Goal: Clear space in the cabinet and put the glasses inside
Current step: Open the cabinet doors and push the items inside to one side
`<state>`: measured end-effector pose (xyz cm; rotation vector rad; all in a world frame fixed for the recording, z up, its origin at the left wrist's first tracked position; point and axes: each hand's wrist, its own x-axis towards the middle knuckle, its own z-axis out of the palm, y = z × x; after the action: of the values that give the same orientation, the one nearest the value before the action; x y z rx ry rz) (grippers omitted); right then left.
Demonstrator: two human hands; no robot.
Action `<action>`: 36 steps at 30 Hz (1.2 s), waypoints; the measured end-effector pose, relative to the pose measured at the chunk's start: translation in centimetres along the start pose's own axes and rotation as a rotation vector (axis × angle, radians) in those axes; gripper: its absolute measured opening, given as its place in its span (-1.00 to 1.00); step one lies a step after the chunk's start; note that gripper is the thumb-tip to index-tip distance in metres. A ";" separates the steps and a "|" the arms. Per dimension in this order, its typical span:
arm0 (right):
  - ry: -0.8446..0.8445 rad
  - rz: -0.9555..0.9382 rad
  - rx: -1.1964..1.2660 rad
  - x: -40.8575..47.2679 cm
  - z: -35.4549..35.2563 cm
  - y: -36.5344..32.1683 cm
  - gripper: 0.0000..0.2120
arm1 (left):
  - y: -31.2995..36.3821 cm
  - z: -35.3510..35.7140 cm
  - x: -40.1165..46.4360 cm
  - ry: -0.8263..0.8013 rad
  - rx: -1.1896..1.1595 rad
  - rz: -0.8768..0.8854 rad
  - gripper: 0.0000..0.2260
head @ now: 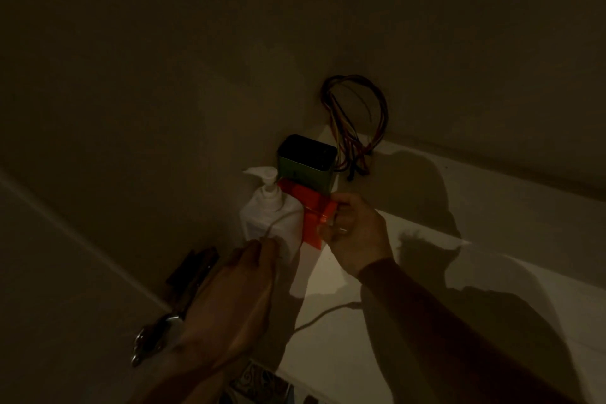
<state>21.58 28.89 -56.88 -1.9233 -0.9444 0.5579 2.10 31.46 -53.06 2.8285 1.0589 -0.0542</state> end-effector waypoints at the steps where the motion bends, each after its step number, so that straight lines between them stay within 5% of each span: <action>1: 0.003 0.011 0.006 0.0 0.0 0.1 -0.52 | -0.1 -0.2 -0.1 0.010 0.030 -0.018 -0.32; 15: -0.104 0.063 0.172 -0.4 0.3 -0.9 -0.52 | 0.1 -0.9 0.5 0.141 0.354 -0.104 -0.53; 23: -0.069 0.055 0.164 -1.1 -1.1 0.3 -0.48 | -0.3 -0.3 0.1 0.151 0.320 -0.125 -0.50; 29: -0.071 0.003 -0.423 -3.5 -4.7 5.1 -0.40 | 4.1 -0.8 -1.2 0.207 0.155 0.073 -0.53; 33: -0.107 0.045 -0.694 -5.8 -7.8 8.1 -0.33 | 10.0 0.5 -0.4 -0.076 -0.029 0.159 -0.20; 36: -0.085 0.087 -0.794 -7.9 -10.7 9.7 -0.33 | 13.3 2.4 1.2 -0.157 -0.106 0.140 -0.14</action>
<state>28.02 14.02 -59.88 -2.6669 -1.2627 0.3305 11.71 21.98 -54.21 2.7421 0.8047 -0.1967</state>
